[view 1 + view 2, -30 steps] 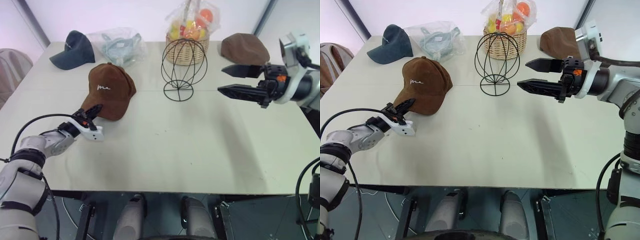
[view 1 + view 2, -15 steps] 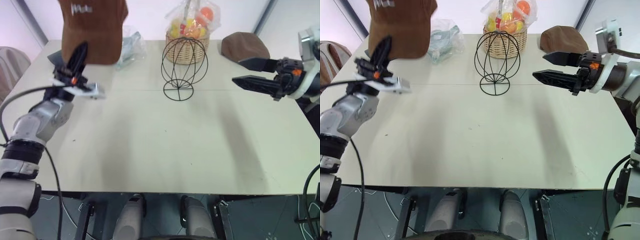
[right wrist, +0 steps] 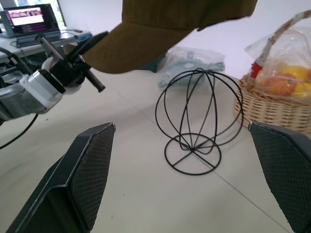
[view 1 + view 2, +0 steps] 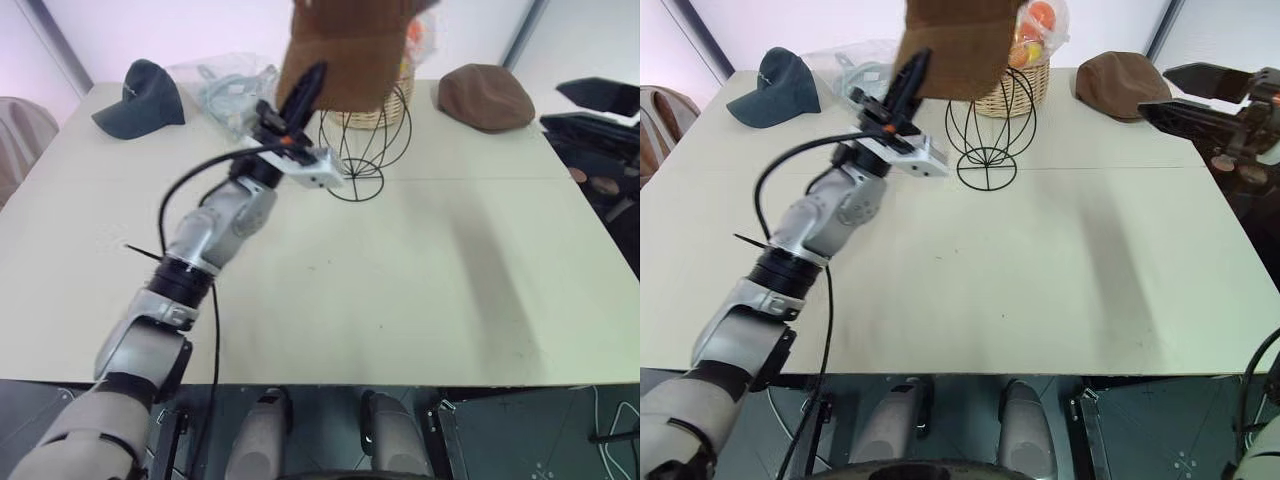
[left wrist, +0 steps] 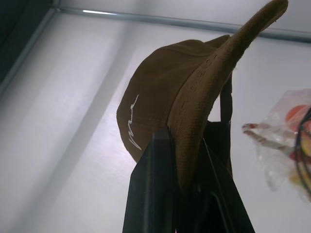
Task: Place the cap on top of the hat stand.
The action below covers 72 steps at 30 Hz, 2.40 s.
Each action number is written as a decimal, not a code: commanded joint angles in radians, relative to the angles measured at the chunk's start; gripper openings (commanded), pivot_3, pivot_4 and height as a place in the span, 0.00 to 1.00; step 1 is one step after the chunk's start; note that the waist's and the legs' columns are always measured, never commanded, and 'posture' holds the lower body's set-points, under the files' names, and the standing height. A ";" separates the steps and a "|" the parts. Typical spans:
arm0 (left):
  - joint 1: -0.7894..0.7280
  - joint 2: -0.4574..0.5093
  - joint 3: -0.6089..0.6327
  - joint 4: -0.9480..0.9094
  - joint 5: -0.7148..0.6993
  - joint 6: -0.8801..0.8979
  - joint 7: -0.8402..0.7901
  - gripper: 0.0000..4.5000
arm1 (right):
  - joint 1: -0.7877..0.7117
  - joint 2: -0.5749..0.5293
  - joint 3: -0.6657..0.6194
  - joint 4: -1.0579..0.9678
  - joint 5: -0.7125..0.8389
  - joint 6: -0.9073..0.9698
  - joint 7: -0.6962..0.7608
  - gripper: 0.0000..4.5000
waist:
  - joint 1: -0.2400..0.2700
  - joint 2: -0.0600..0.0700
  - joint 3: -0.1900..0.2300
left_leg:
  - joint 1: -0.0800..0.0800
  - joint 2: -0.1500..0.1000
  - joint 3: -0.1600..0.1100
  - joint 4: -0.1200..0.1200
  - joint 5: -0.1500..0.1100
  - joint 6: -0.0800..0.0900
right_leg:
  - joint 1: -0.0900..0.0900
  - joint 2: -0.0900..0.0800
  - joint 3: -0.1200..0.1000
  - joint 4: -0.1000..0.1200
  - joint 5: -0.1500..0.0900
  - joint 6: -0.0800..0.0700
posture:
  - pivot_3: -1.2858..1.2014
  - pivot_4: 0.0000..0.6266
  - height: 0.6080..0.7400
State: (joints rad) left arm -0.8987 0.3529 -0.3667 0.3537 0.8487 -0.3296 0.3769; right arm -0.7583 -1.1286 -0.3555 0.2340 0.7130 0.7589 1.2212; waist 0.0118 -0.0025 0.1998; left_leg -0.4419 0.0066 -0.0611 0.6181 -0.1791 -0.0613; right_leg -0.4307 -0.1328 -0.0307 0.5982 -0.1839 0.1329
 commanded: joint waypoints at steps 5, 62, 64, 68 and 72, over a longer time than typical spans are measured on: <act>-0.049 -0.095 -0.062 0.117 0.062 0.058 0.043 0.00 | 0.057 -0.006 -0.083 -0.099 0.045 0.029 -0.041 1.00 | 0.002 0.000 0.000 | -0.001 0.000 0.000 0.005 0.000 0.000 | 0.001 0.000 0.000 0.001 0.000 0.001 | 0.52 0.24 1.00; 0.023 -0.190 -0.227 0.245 0.091 0.191 -0.165 0.00 | 0.192 0.000 -0.087 -0.188 0.057 0.044 -0.048 1.00 | 0.003 0.000 0.000 | -0.001 0.000 0.000 0.013 -0.001 0.001 | 0.004 0.000 0.001 0.000 0.001 0.001 | 0.52 0.24 1.00; 0.025 -0.192 -0.223 0.244 0.083 0.180 -0.158 0.16 | 0.195 0.001 -0.089 -0.189 0.057 0.042 -0.050 1.00 | 0.003 0.000 0.000 | -0.001 0.000 0.000 0.013 -0.001 0.001 | 0.004 0.000 0.001 0.000 0.001 0.001 | 0.52 0.24 1.00; 0.026 -0.193 -0.218 0.249 0.077 0.170 -0.156 0.56 | 0.197 0.004 -0.090 -0.191 0.059 0.039 -0.055 1.00 | 0.002 0.000 0.000 | -0.002 0.000 0.000 0.012 -0.001 0.001 | 0.004 0.000 0.001 0.000 0.001 0.001 | 0.52 0.24 1.00; 0.027 -0.192 -0.218 0.248 0.077 0.173 -0.150 0.99 | 0.195 0.007 -0.088 -0.187 0.059 0.033 -0.056 1.00 | 0.001 0.000 0.000 | -0.002 0.000 0.000 0.012 -0.001 0.001 | 0.004 0.000 0.001 -0.001 0.001 0.001 | 0.52 0.24 1.00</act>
State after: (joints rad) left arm -0.8642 0.1623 -0.5828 0.6228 0.9304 -0.1487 0.2173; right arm -0.5566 -1.1129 -0.4094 0.0711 0.7645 0.8109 1.1660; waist 0.0128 -0.0024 0.1997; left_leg -0.4436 0.0066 -0.0613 0.6297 -0.1799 -0.0600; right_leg -0.4269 -0.1329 -0.0300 0.5974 -0.1829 0.1342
